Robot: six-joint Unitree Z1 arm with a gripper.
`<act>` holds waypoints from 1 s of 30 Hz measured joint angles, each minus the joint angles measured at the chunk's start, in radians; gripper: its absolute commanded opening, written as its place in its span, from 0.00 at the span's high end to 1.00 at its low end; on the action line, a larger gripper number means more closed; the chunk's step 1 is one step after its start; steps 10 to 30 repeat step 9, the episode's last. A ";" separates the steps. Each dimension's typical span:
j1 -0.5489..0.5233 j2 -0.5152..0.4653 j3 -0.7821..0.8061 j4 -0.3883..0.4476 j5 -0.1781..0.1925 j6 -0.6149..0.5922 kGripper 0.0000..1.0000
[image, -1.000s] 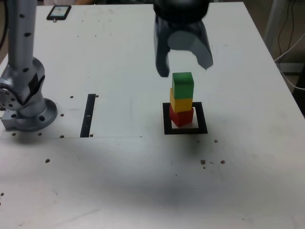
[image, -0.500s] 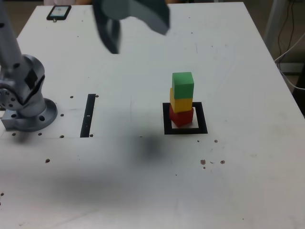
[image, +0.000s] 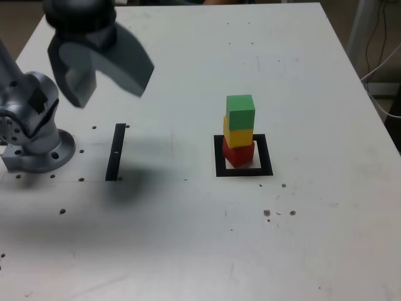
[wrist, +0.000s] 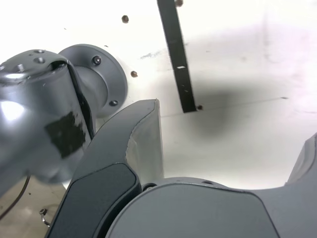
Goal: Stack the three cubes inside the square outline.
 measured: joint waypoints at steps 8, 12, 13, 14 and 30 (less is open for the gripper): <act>-0.009 -0.006 0.215 -0.187 -0.019 0.000 0.00; -0.011 -0.006 0.232 -0.199 -0.015 0.000 0.00; -0.011 -0.006 0.232 -0.199 -0.015 0.000 0.00; -0.011 -0.006 0.232 -0.199 -0.015 0.000 0.00; -0.011 -0.006 0.232 -0.199 -0.015 0.000 0.00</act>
